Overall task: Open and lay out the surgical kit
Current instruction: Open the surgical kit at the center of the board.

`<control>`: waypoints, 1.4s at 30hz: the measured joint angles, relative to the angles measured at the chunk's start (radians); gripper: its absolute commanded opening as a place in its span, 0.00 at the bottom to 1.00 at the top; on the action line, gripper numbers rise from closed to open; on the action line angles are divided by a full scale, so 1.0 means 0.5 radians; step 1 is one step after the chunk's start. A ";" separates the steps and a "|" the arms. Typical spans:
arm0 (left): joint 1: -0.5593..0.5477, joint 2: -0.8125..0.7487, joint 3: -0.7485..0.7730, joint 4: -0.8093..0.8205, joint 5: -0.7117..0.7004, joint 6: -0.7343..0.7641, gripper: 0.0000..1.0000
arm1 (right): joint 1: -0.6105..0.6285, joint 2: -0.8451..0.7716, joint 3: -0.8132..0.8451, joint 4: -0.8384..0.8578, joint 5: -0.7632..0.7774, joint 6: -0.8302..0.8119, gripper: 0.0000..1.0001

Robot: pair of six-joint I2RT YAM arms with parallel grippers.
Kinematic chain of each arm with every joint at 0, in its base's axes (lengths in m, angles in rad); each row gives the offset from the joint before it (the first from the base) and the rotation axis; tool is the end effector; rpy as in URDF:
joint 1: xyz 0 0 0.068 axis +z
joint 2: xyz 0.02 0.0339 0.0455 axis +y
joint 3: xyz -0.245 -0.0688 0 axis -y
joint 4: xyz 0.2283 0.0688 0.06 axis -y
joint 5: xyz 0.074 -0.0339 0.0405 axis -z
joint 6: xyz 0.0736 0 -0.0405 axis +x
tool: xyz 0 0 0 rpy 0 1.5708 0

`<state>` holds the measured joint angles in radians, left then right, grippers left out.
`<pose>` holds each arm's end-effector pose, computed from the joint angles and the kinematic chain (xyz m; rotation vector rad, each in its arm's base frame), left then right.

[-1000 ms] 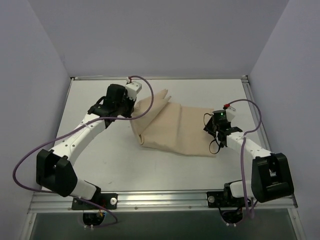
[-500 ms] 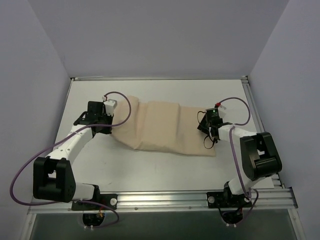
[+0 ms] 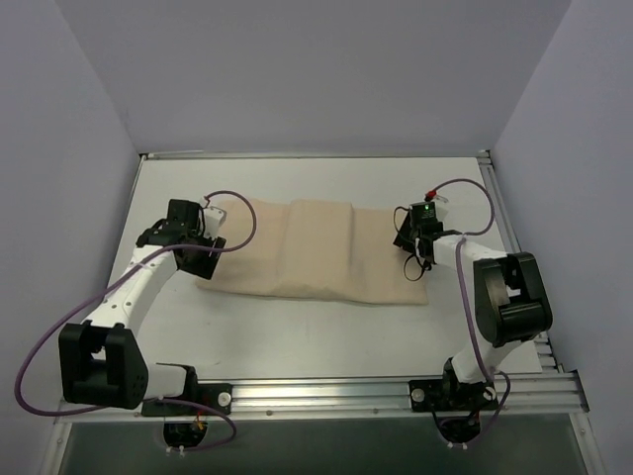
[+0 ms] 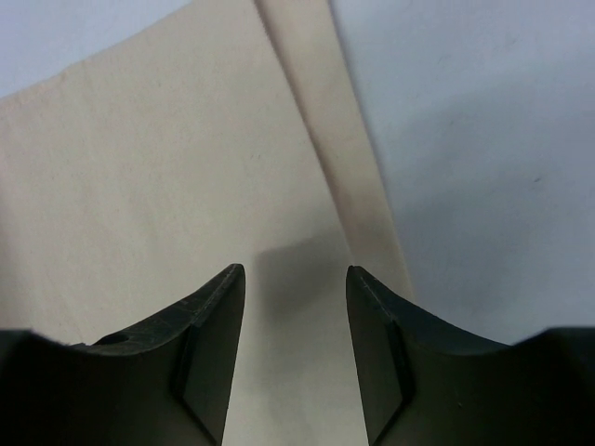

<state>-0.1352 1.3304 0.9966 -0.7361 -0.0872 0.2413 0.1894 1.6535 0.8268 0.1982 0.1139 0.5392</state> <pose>0.2662 -0.0297 0.2041 0.4655 2.6009 0.1509 0.3532 0.0592 0.1438 0.4474 2.1632 0.2831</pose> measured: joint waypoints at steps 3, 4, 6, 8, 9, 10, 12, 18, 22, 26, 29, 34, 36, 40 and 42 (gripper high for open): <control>0.011 -0.008 0.070 -0.141 -0.004 0.036 0.73 | -0.085 0.043 0.103 -0.049 -0.016 -0.074 0.44; 0.011 0.002 0.114 -0.169 0.013 0.037 0.73 | -0.113 0.063 0.141 -0.061 -0.023 -0.096 0.45; 0.012 0.057 0.262 -0.191 0.051 0.027 0.73 | -0.158 0.114 0.224 -0.096 -0.036 -0.141 0.45; 0.012 0.187 0.462 -0.146 0.085 -0.001 0.72 | -0.186 0.154 0.300 -0.138 -0.034 -0.178 0.47; 0.012 0.274 0.568 -0.108 0.094 -0.020 0.70 | -0.192 0.176 0.337 -0.156 -0.035 -0.198 0.47; 0.012 0.372 0.663 -0.047 0.101 -0.043 0.68 | -0.193 0.198 0.373 -0.173 -0.035 -0.215 0.47; 0.012 0.575 0.824 0.075 0.130 -0.076 0.65 | -0.198 0.247 0.442 -0.203 -0.040 -0.256 0.47; 0.012 1.183 1.141 0.288 0.240 -0.165 0.64 | -0.209 0.389 0.616 -0.270 -0.138 -0.388 0.46; 0.012 1.500 1.365 0.313 0.275 -0.222 0.65 | -0.225 0.522 0.770 -0.306 -0.178 -0.436 0.44; 0.015 1.690 1.501 0.322 0.291 -0.278 0.63 | -0.264 0.667 0.844 -0.314 -0.227 -0.470 0.39; 0.025 1.757 1.540 0.322 0.301 -0.309 0.62 | -0.278 0.718 0.922 -0.309 -0.292 -0.493 0.35; 0.043 1.873 1.643 0.321 0.313 -0.343 0.58 | -0.294 0.836 1.083 -0.324 -0.343 -0.516 0.30; 0.046 1.929 1.710 0.318 0.319 -0.357 0.52 | -0.304 0.893 1.173 -0.347 -0.361 -0.523 0.28; 0.052 2.005 1.846 0.304 0.357 -0.378 0.37 | -0.324 0.999 1.332 -0.381 -0.410 -0.546 0.26; 0.052 2.036 1.892 0.298 0.372 -0.388 0.32 | -0.327 1.028 1.382 -0.404 -0.426 -0.559 0.26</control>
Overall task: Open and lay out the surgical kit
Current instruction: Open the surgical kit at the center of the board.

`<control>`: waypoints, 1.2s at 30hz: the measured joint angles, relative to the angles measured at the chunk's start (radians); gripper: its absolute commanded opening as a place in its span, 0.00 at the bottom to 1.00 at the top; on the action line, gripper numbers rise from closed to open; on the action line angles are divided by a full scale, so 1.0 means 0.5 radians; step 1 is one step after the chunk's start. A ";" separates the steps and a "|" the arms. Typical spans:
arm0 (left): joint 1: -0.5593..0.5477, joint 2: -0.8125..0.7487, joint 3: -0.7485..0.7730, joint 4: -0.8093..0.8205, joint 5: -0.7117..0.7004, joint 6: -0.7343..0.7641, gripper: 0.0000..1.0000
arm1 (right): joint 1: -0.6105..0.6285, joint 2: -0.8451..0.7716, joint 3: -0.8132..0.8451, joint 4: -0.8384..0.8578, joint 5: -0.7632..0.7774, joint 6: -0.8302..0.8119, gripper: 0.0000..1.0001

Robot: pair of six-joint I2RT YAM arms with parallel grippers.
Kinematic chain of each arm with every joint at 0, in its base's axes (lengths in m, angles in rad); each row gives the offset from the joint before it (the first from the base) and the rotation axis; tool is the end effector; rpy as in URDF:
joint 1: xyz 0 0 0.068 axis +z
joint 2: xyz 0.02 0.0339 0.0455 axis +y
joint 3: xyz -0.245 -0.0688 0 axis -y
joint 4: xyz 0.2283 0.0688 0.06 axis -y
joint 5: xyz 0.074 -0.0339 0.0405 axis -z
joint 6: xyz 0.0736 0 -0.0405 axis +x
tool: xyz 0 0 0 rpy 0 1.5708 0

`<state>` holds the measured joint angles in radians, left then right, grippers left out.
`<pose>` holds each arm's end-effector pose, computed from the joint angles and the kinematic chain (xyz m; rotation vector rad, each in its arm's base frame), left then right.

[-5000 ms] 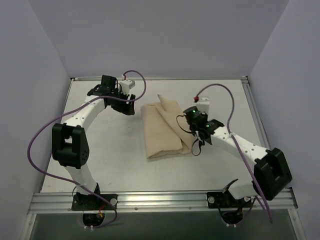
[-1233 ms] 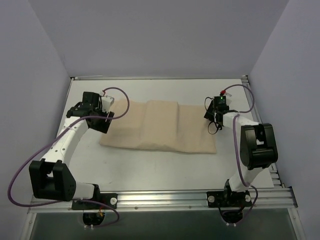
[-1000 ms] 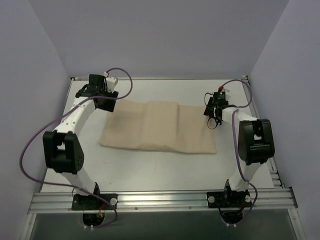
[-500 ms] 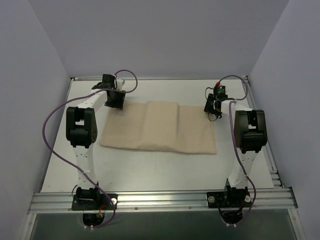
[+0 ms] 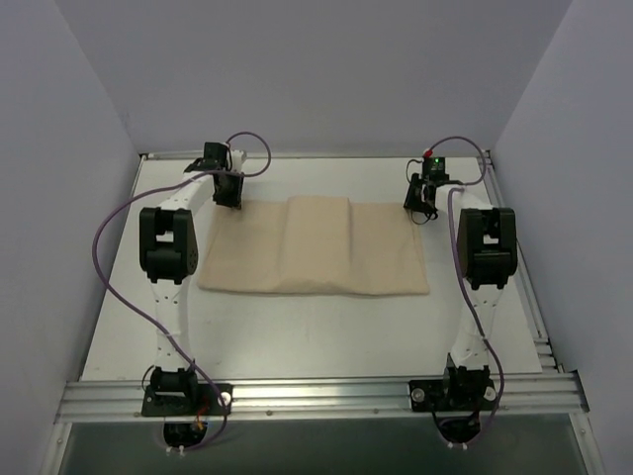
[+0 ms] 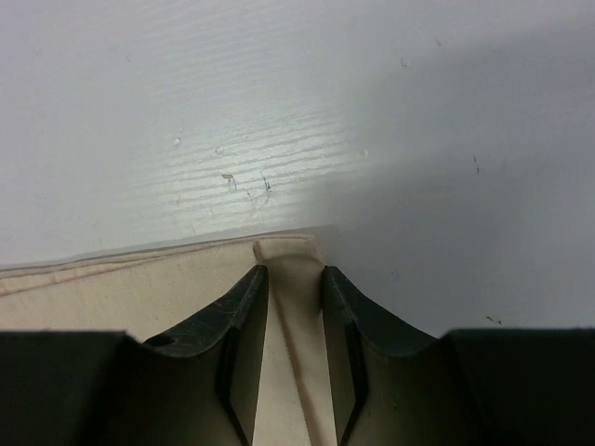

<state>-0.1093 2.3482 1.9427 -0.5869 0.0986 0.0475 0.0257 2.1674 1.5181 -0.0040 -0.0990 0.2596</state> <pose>0.5020 -0.0624 0.1299 0.2382 2.5518 -0.1499 0.4923 0.0199 0.1364 0.2063 2.2240 0.2663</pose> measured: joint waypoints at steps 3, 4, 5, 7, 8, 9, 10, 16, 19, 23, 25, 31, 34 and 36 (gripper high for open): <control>0.000 0.008 0.011 -0.002 0.023 -0.004 0.21 | -0.006 0.016 0.040 -0.037 -0.006 -0.009 0.28; 0.000 0.008 0.012 -0.002 0.029 -0.002 0.19 | -0.008 0.023 0.054 -0.055 -0.007 -0.015 0.29; 0.000 0.008 0.013 -0.002 0.034 0.000 0.14 | -0.011 0.032 0.075 -0.076 -0.008 -0.019 0.32; 0.000 0.008 0.013 -0.002 0.041 0.002 0.12 | -0.015 0.042 0.112 -0.111 0.006 -0.040 0.35; 0.000 0.008 0.013 -0.001 0.045 0.002 0.11 | -0.018 0.042 0.119 -0.134 0.020 -0.051 0.36; 0.000 0.007 0.013 -0.001 0.047 0.002 0.11 | -0.019 0.037 0.124 -0.152 0.038 -0.063 0.37; 0.000 0.006 0.013 0.000 0.053 0.002 0.10 | -0.018 0.032 0.124 -0.164 0.063 -0.082 0.39; 0.011 -0.018 -0.011 0.011 0.084 0.002 0.02 | 0.013 -0.088 0.021 -0.172 0.074 -0.189 0.48; 0.014 -0.033 -0.014 0.011 0.095 0.001 0.02 | 0.018 -0.100 0.018 -0.150 0.007 -0.209 0.47; 0.014 -0.072 -0.043 0.017 0.112 0.002 0.02 | 0.031 -0.098 0.018 -0.133 -0.095 -0.209 0.42; 0.015 -0.089 -0.046 0.017 0.117 0.001 0.02 | 0.032 -0.085 0.024 -0.118 -0.121 -0.208 0.41; 0.015 -0.101 -0.046 0.014 0.120 -0.002 0.02 | 0.031 0.050 0.135 -0.110 -0.185 -0.216 0.39; 0.015 -0.101 -0.046 0.014 0.120 -0.002 0.02 | 0.031 0.072 0.147 -0.095 -0.207 -0.216 0.33; 0.015 -0.102 -0.046 0.014 0.120 -0.002 0.02 | 0.029 0.076 0.147 -0.085 -0.225 -0.224 0.28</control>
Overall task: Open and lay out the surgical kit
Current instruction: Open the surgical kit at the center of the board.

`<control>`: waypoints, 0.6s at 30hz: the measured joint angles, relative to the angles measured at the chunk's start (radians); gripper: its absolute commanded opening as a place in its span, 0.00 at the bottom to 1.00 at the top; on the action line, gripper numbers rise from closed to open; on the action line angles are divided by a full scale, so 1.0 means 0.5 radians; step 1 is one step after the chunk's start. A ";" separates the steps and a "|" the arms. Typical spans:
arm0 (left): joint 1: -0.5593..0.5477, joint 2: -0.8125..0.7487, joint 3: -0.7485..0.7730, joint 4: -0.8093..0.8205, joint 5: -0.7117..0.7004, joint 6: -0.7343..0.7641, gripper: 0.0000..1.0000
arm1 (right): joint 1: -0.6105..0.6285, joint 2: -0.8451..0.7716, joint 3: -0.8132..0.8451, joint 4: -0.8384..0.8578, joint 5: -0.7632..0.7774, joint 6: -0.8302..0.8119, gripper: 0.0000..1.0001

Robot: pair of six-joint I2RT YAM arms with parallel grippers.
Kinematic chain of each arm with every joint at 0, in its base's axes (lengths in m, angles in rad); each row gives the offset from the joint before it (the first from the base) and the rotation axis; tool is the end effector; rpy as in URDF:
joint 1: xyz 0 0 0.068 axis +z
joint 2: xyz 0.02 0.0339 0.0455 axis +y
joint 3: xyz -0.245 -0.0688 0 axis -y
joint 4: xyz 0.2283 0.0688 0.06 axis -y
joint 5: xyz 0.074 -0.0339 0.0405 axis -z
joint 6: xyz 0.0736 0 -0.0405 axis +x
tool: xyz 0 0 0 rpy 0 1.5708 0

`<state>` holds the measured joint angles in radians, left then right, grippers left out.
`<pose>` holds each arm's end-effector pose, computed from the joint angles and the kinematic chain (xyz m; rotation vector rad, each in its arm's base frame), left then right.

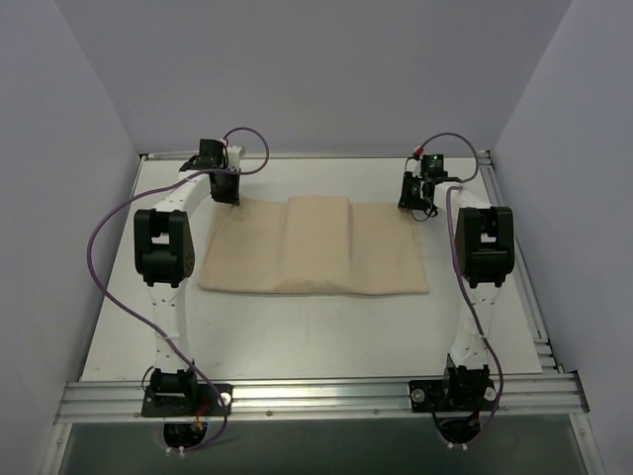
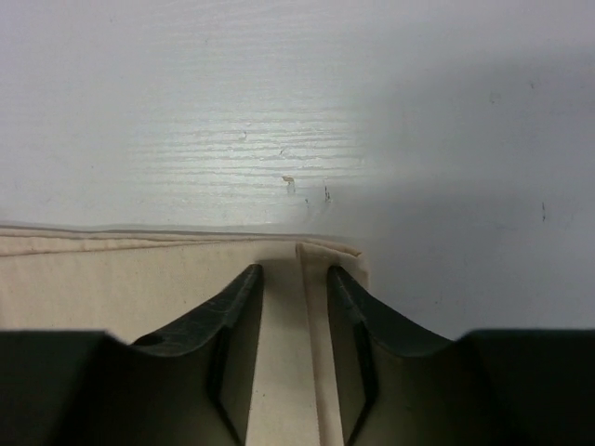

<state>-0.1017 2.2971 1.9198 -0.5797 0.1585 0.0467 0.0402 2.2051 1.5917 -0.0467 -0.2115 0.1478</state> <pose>0.4978 -0.0625 0.1484 0.2504 2.5122 -0.2223 0.5007 0.0356 0.1390 0.0042 2.2349 0.3384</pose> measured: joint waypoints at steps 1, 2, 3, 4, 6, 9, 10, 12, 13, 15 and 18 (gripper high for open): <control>0.000 0.001 0.000 0.000 0.000 0.000 0.02 | -0.005 0.002 -0.001 0.003 -0.014 -0.003 0.22; 0.000 0.000 0.000 0.000 0.000 0.000 0.02 | -0.009 0.003 -0.001 0.006 -0.031 -0.011 0.20; 0.000 0.000 0.000 0.000 0.000 0.000 0.02 | -0.013 0.003 -0.001 0.006 -0.052 -0.008 0.17; 0.000 0.001 0.000 0.000 0.000 0.001 0.02 | -0.015 0.004 -0.001 0.006 -0.075 -0.009 0.15; 0.000 0.001 0.000 0.000 0.000 0.002 0.02 | -0.014 0.005 -0.001 0.006 -0.132 -0.008 0.13; 0.000 0.000 0.000 0.000 0.000 0.003 0.02 | -0.014 0.005 -0.001 0.007 -0.212 -0.008 0.14; 0.000 0.000 0.000 0.000 0.000 0.003 0.02 | -0.014 0.005 -0.001 0.007 -0.229 -0.008 0.19; 0.000 0.000 0.000 0.000 0.000 0.003 0.03 | -0.014 0.005 -0.001 0.007 -0.248 -0.007 0.20; 0.000 0.000 0.000 0.000 0.000 0.002 0.02 | -0.014 0.005 -0.001 0.007 -0.256 -0.008 0.22; 0.000 0.000 0.000 0.000 0.000 0.002 0.02 | -0.014 0.005 -0.001 0.008 -0.268 -0.009 0.26; 0.000 0.000 0.000 0.000 0.000 0.002 0.02 | -0.014 0.007 -0.001 0.005 -0.263 -0.011 0.29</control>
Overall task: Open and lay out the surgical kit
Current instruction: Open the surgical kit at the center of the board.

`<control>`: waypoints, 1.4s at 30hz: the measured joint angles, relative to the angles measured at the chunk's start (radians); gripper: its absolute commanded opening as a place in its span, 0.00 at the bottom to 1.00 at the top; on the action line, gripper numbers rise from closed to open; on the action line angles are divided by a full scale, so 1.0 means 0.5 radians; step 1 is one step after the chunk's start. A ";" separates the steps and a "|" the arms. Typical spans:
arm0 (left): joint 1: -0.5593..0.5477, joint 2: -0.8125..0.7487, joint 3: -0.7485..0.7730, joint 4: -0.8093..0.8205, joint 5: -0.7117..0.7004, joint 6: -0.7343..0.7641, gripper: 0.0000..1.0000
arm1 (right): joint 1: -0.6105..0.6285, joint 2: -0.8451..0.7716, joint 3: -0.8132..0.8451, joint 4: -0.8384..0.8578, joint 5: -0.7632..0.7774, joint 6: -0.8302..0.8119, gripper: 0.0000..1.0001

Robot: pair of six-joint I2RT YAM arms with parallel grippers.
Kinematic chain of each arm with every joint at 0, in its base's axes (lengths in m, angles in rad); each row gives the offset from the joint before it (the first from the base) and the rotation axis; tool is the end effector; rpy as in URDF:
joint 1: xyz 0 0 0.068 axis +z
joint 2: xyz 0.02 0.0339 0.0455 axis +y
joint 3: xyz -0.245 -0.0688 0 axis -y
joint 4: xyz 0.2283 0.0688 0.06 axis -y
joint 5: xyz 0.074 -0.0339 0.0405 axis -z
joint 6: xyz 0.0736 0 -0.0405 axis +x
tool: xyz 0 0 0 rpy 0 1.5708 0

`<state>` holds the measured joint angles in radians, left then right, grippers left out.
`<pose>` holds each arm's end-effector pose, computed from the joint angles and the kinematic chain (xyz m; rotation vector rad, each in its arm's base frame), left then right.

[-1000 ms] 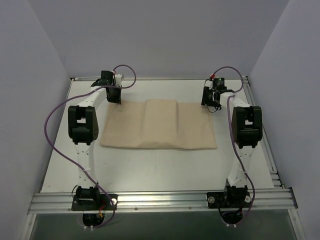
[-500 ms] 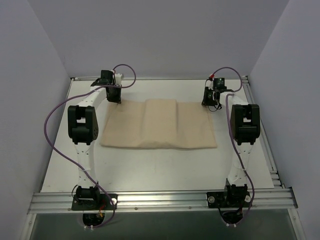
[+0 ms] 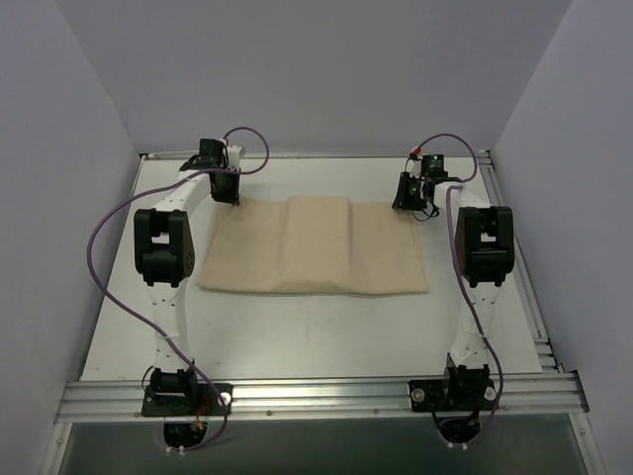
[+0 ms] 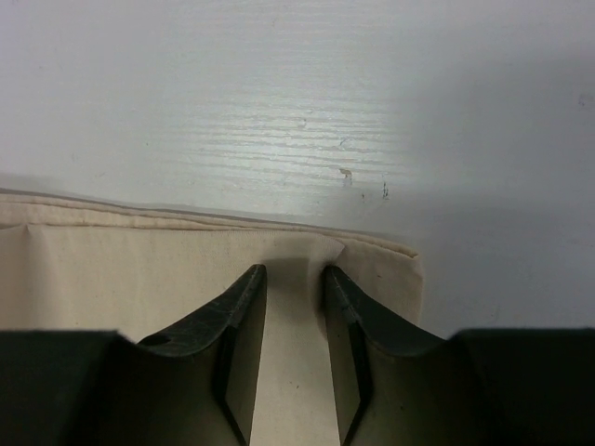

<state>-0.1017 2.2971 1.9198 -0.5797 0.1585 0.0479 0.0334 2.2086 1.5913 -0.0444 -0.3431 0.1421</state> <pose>0.4978 -0.0625 0.1484 0.2519 2.5119 -0.2219 0.4987 0.0414 0.1391 -0.0671 2.2284 0.4785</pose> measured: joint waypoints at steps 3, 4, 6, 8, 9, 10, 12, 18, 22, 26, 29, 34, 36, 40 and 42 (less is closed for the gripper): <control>0.000 0.000 0.000 0.000 0.001 0.000 0.02 | 0.002 0.021 0.021 -0.005 0.024 -0.010 0.30; 0.000 0.000 0.000 0.000 0.000 0.000 0.02 | 0.002 0.030 0.037 -0.008 0.034 -0.017 0.30; 0.001 0.000 0.000 0.000 0.000 0.000 0.02 | 0.005 0.047 0.061 -0.011 0.051 -0.031 0.24; 0.002 0.000 0.000 0.000 0.001 0.001 0.02 | 0.011 0.063 0.080 -0.005 0.070 -0.046 0.13; 0.003 0.000 0.000 0.000 0.001 0.001 0.02 | 0.014 0.070 0.083 -0.001 0.081 -0.051 0.00; 0.004 0.000 0.000 -0.001 0.002 0.000 0.02 | 0.014 0.076 0.087 0.004 0.085 -0.061 0.00; 0.006 -0.001 0.000 -0.001 0.008 0.001 0.02 | 0.008 0.084 0.093 0.015 0.077 -0.055 0.00; 0.018 -0.037 -0.011 -0.005 0.076 0.024 0.02 | -0.002 0.062 0.071 0.032 0.070 -0.054 0.00; 0.043 -0.142 -0.060 0.002 0.178 0.032 0.02 | -0.004 -0.077 -0.084 0.055 0.059 -0.021 0.00; 0.080 -0.300 -0.132 0.011 0.272 0.039 0.02 | -0.014 -0.375 -0.269 0.072 0.041 0.028 0.00; 0.100 -0.407 -0.198 0.017 0.324 0.063 0.02 | -0.014 -0.613 -0.387 0.095 0.040 0.051 0.00; 0.113 -0.548 -0.347 0.039 0.405 0.109 0.02 | -0.014 -0.831 -0.516 0.112 0.039 0.072 0.00; 0.119 -0.593 -0.415 0.050 0.442 0.127 0.02 | -0.014 -0.880 -0.592 0.112 0.041 0.092 0.00; 0.157 -0.730 -0.591 0.066 0.534 0.163 0.02 | -0.014 -1.083 -0.879 0.026 0.089 0.161 0.00; 0.179 -0.823 -0.689 0.076 0.594 0.199 0.02 | -0.014 -1.248 -1.026 -0.033 0.107 0.212 0.00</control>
<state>-0.0124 1.8854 1.5753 -0.5419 0.4557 0.1474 0.0265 1.5845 1.0782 -0.0608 -0.2897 0.2481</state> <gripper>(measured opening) 0.136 0.016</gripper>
